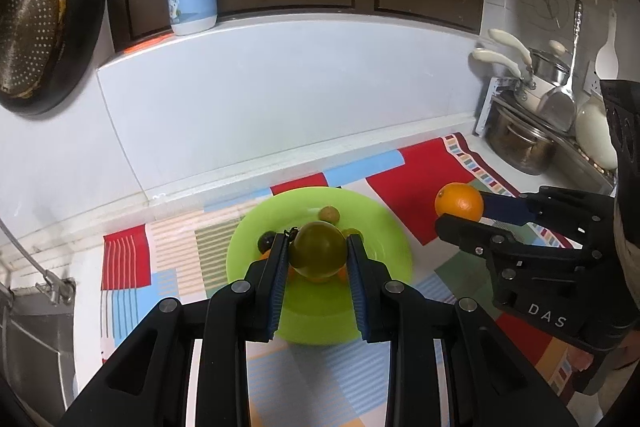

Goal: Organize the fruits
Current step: 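Lift the green citrus and orange and carry both over the green plate, then lower both fruits onto the plate and open both grippers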

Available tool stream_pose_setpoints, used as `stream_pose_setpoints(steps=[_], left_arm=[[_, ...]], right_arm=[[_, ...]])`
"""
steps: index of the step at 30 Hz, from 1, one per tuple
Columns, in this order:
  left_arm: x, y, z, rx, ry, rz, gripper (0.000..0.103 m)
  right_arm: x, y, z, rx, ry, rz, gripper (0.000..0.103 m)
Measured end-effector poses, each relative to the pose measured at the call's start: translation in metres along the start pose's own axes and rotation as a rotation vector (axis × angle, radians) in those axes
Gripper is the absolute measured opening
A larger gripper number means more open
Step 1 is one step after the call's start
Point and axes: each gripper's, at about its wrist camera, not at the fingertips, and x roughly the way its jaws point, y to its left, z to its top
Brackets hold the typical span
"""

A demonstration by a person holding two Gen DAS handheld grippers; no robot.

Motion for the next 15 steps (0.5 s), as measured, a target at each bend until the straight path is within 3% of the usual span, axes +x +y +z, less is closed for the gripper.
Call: stream_pose_setpoints(steps=[15], left_arm=[[0.065, 0.023, 0.015, 0.014, 0.074, -0.021, 0.029]], right_arm=[[0.065, -0.009, 0.019, -0.003, 0.067, 0.025, 0.034]])
